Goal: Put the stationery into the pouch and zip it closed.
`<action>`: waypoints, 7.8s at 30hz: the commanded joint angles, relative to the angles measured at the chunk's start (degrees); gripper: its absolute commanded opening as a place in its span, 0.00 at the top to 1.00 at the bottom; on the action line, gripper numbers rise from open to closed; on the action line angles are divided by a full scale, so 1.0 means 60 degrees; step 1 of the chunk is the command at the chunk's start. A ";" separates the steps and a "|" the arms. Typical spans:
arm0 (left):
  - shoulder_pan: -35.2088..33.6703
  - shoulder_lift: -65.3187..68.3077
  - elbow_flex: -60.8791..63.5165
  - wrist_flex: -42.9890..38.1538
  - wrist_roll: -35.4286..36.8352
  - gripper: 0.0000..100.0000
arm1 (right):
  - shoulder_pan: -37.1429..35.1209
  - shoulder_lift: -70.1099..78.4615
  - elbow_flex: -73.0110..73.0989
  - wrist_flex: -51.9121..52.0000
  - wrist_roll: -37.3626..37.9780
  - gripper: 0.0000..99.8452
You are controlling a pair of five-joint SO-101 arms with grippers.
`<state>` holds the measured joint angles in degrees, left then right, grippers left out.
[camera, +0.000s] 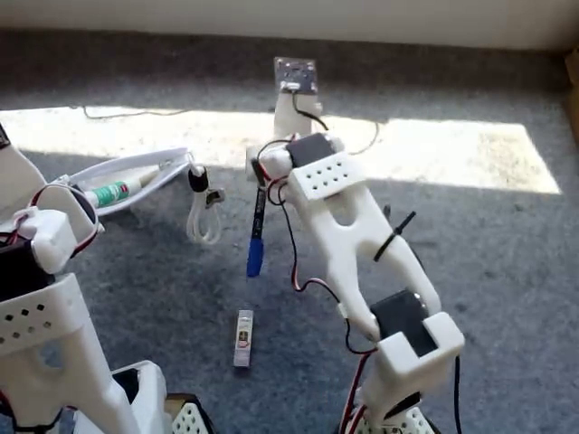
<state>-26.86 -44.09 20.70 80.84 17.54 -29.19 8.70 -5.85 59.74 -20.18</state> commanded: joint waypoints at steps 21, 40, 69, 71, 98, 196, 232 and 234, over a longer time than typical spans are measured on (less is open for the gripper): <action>0.3040 -0.0125 -0.0872 -0.0117 -0.0015 0.99 | 0.0359 -0.5619 -0.0168 0.0066 0.1348 1.00; 0.3963 -0.0051 -0.0872 -0.0103 -0.0059 0.99 | 0.0125 -0.8110 -0.0125 -0.0330 0.1289 1.00; 0.3905 -0.0110 -0.0623 -0.0132 -0.0059 0.99 | -0.0725 -1.0703 0.6864 -0.8842 0.1363 1.00; 0.3905 -0.0110 -0.0623 -0.0132 -0.0059 0.99 | -0.0725 -1.0703 0.7201 -0.9297 0.1363 1.00; 0.3480 -0.0095 -0.0608 -0.0117 -0.0073 0.99 | -0.2630 -1.0791 0.9897 -0.8579 0.5304 1.00; 0.0388 -0.0125 -0.0271 -0.0190 0.0000 0.99 | -0.3187 -0.9897 0.6733 0.0462 0.0396 0.82; 0.0432 -0.0125 -0.0125 -0.0205 0.0000 0.99 | -0.4623 -0.4901 0.7348 -0.0740 -0.2125 0.82; 0.0432 -0.0125 -0.0081 -0.0205 0.0000 0.99 | -0.5004 -0.4652 0.7363 -0.0960 -0.2374 0.82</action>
<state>-23.52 -44.09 19.91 80.92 17.54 -56.18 -19.69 41.63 56.22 -32.57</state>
